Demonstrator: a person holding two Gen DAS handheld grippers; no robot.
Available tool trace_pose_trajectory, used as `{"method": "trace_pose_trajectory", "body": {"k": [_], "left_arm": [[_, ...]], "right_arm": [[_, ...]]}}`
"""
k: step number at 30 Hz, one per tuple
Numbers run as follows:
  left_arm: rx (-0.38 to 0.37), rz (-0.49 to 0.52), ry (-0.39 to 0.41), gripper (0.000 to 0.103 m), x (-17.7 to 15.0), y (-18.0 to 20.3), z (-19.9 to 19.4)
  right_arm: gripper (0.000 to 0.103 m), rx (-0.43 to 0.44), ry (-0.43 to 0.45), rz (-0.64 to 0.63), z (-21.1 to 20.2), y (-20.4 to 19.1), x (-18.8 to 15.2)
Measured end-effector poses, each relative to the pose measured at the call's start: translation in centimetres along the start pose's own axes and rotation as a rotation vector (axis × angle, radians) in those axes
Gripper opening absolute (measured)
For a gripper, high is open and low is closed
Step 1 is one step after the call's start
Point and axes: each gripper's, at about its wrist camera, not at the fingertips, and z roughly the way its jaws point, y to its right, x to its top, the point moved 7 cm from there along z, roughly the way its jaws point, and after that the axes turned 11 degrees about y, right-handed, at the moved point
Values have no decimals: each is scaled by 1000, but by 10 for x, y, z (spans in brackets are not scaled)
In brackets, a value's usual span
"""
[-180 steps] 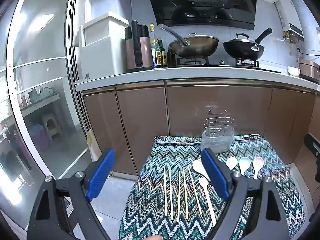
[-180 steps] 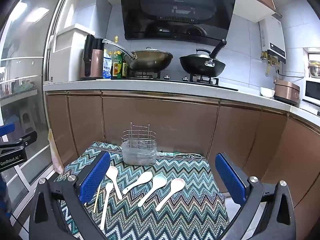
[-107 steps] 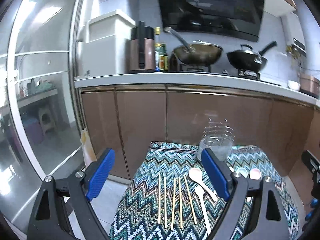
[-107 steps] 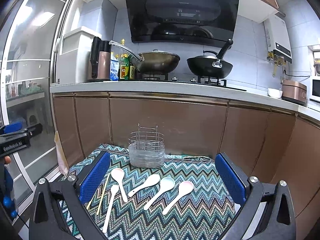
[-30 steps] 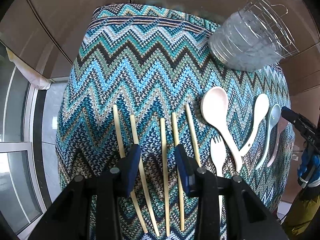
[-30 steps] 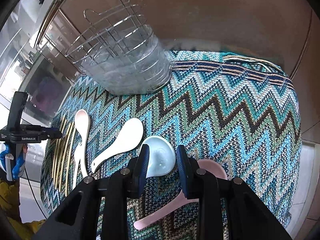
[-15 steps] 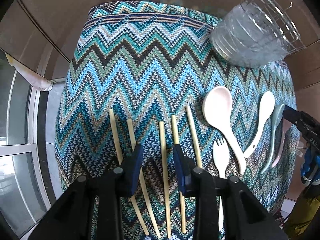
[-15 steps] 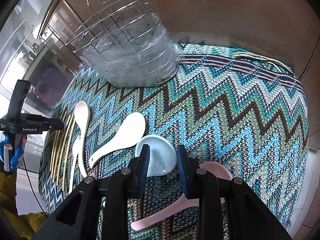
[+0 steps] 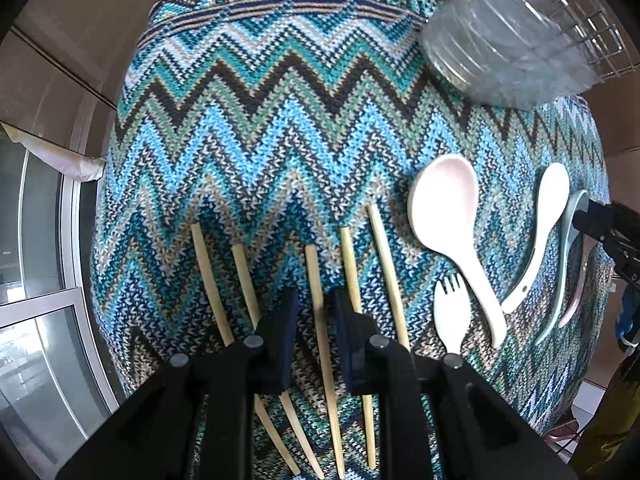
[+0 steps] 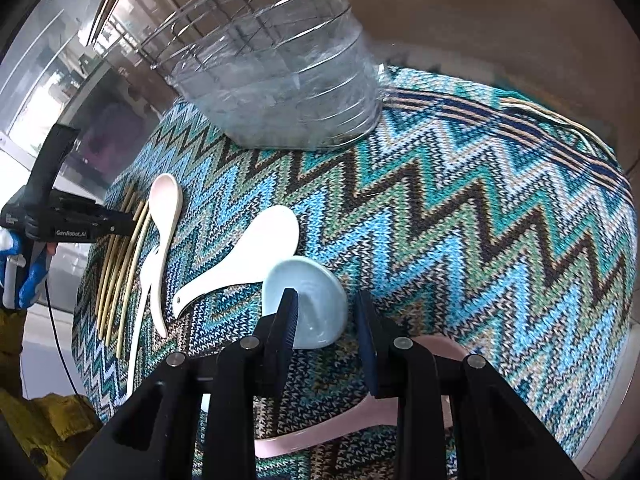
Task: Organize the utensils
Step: 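Lower the right tool onto the pale blue spoon while the left lowers onto a chopstick, then close the right tool on the pale blue spoon while the left closes on a chopstick, then lift the spoon with the right tool while the left lifts the chopstick toward the holder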
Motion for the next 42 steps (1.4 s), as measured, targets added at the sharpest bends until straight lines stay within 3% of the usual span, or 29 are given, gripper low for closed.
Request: {"method": "trace_pose_trajectory", "body": {"k": [2, 5, 6, 10, 15, 23, 28, 36, 42], "left_arm": [[-1, -2, -2, 17, 0, 2, 3], [0, -16, 7, 15, 3, 3, 3], [1, -24, 11, 8, 2, 1, 5], [-24, -80, 36, 4, -5, -4, 0], [-29, -105, 153, 4, -11, -7, -22], [-51, -111, 416, 4, -20, -10, -99], [-148, -122, 592, 4, -13, -3, -157], [-242, -157, 968, 4, 40, 17, -266], [-324, -243, 1157, 4, 86, 30, -308]], "right_arm": [[28, 1, -12, -12, 5, -3, -1], [13, 13, -13, -38, 10, -7, -2], [9, 20, -2, -46, 10, -10, -1], [8, 2, 35, -106, 2, -19, -1], [8, -53, 118, -191, -18, -38, 0], [6, -128, 276, -269, -68, -69, -7], [6, -154, 376, -273, -107, -82, -3], [6, -275, 645, -273, -178, -106, 63], [6, -415, 866, -239, -209, -113, 120]]}}
